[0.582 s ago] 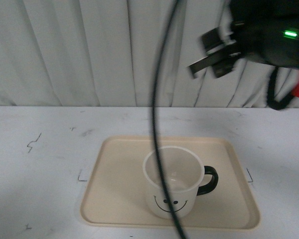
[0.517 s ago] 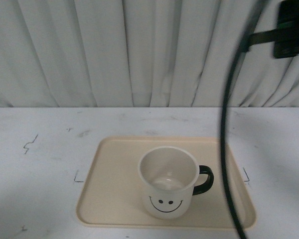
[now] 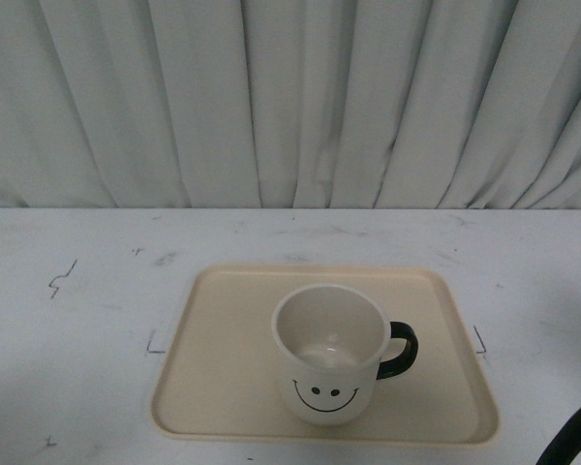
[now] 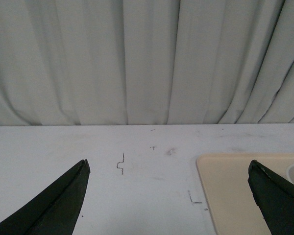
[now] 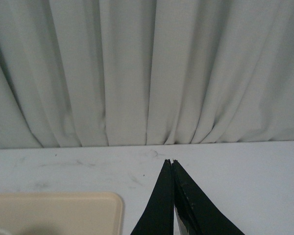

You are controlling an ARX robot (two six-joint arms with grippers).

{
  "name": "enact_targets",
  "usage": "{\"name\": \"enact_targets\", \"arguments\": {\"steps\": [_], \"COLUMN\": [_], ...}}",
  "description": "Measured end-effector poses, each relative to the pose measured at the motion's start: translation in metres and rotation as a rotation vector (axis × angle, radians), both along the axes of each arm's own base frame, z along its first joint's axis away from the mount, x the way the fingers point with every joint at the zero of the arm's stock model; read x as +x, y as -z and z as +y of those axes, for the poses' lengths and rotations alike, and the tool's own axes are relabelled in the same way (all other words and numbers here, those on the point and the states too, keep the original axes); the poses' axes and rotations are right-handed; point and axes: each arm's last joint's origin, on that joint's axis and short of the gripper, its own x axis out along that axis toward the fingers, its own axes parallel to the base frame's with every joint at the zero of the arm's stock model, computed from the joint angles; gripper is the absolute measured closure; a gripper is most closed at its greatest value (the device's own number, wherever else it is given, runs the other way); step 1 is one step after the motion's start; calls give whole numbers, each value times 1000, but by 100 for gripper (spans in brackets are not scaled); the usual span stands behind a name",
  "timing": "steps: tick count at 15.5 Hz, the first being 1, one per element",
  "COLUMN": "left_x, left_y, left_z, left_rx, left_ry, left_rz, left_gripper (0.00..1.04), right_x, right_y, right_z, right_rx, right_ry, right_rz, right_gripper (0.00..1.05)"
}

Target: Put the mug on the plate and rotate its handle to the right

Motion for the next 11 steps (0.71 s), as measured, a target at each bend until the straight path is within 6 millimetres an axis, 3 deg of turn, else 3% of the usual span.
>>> {"name": "enact_targets", "arguments": {"steps": [6,8,11], "left_x": [0,0,0], "left_y": [0,0,0], "left_z": [0,0,0], "left_rx": [0,0,0], "left_ry": [0,0,0], "left_rz": [0,0,0], "left_gripper": [7,7,7], "right_x": [-47,-56,-70], "right_y": [23,16,19], "right_z": [-18,-30,-32], "right_rx": [-4,0,0], "right_ry": [-12,-3,0], "right_rz": [48,9,26], "right_gripper": [103,103,103]}}
